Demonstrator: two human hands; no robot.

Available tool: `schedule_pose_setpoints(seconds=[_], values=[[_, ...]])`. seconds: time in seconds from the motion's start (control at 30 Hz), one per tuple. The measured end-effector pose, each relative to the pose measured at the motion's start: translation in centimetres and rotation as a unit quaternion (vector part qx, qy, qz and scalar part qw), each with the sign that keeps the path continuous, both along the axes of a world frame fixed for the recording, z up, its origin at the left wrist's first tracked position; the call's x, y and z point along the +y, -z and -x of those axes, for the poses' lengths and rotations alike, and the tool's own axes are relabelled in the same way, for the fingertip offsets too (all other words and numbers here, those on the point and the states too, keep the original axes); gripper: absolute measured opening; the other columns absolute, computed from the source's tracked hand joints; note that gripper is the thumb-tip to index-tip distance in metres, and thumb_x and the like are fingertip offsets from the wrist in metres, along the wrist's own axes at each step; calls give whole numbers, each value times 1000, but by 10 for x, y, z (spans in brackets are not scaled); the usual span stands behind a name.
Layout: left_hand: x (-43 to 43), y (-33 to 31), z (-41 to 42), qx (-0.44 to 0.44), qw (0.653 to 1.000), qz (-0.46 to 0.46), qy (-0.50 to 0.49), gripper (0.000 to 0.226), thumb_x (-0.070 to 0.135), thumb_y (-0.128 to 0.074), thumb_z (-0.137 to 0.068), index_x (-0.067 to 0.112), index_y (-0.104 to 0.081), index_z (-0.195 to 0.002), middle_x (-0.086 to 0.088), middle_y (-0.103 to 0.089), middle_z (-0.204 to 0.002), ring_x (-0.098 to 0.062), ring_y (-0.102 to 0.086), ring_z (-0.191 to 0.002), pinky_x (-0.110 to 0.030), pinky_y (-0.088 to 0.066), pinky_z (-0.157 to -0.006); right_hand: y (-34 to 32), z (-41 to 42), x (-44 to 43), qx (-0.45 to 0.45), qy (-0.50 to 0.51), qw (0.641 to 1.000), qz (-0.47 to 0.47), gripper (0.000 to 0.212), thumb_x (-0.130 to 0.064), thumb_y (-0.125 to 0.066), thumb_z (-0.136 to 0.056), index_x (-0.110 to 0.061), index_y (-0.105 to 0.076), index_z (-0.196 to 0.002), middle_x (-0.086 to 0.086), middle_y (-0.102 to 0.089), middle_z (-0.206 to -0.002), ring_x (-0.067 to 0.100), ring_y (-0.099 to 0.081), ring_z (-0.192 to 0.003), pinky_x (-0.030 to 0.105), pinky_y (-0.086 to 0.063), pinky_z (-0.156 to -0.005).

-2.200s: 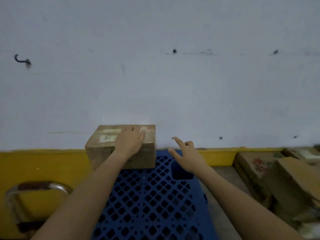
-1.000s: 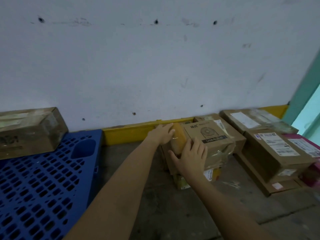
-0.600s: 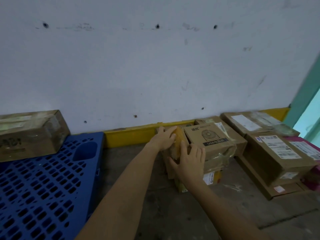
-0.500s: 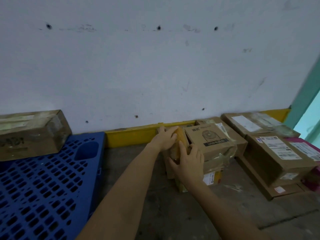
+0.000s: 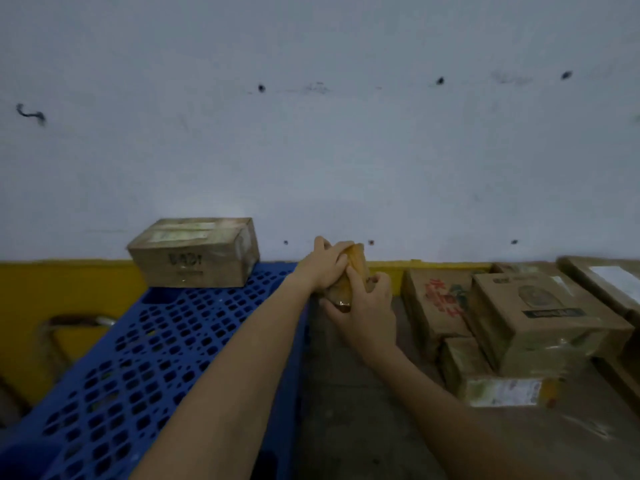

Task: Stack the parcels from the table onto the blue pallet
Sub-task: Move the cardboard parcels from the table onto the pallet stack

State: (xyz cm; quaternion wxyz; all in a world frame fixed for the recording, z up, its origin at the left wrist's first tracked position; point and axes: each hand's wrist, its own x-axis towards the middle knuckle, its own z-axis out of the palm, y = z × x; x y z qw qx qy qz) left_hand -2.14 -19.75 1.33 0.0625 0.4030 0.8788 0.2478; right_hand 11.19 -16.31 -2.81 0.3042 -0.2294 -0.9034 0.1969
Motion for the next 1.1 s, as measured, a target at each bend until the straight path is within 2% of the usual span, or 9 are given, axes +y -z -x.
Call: schedule_pose_setpoints(seconds=[0.2, 0.33, 0.43, 0.57, 0.7, 0.8, 0.93, 1.1], values=[[-128, 1, 67, 26, 998, 7, -61, 43, 38, -25, -99, 33, -31, -142, -11, -28, -137, -30, -49, -108, -38, -42, -95, -2, 70, -105, 9, -83, 995, 47, 74, -59, -59, -78, -27, -31, -139, 8, -29, -127, 24, -37, -110, 26, -44, -67], [-206, 10, 111, 22, 995, 24, -89, 44, 41, -26, -99, 32, -31, -141, -7, -30, -131, -26, -49, -102, -39, -45, -90, 5, 115, -177, -14, -102, 993, 65, 73, -63, -58, -77, -26, -32, -135, 6, -28, -122, 21, -36, -107, 23, -41, -66], [-259, 23, 141, 27, 992, 35, -117, 45, 44, -26, -98, 31, -32, -141, -5, -30, -128, -25, -50, -101, -37, -46, -86, 13, 147, -224, -34, -122, 989, 81, 74, -64, -57, -76, -27, -31, -133, 4, -25, -119, 21, -35, -106, 25, -46, -71], [-314, 42, 175, 5, 991, 9, -133, 44, 41, -28, -99, 28, -34, -141, -7, -31, -129, -22, -45, -105, -28, -40, -85, 27, 184, -277, -65, -145, 984, 83, 83, -67, -53, -77, -24, -23, -142, 4, -20, -130, 24, -31, -117, 27, -48, -81], [-338, 48, 202, -45, 988, -42, -144, 42, 40, -32, -99, 31, -36, -140, -11, -33, -136, -26, -38, -121, -26, -36, -86, 30, 210, -301, -57, -154, 977, 133, 91, -69, -51, -78, -23, -13, -148, -2, -16, -129, 20, -37, -118, 23, -47, -82], [-340, 48, 220, -50, 990, -55, -119, 43, 39, -36, -99, 30, -36, -141, -6, -39, -144, -25, -38, -129, -28, -39, -94, 28, 223, -304, -58, -168, 965, 194, 92, -69, -51, -78, -28, -10, -149, 2, -20, -135, 19, -44, -116, 24, -50, -83], [-334, 50, 240, -53, 989, -81, -113, 45, 40, -40, -98, 28, -38, -141, 4, -40, -147, -19, -42, -130, -22, -37, -90, 28, 235, -300, -68, -178, 947, 258, 92, -69, -52, -77, -36, -7, -149, 5, -26, -143, 20, -46, -121, 24, -48, -84], [-320, 53, 258, -35, 986, -99, -128, 45, 39, -42, -97, 25, -40, -140, 0, -46, -143, -19, -48, -124, -19, -39, -83, 25, 252, -293, -68, -171, 946, 268, 89, -66, -54, -79, -36, -8, -149, 3, -28, -148, 19, -41, -127, 25, -44, -91]])
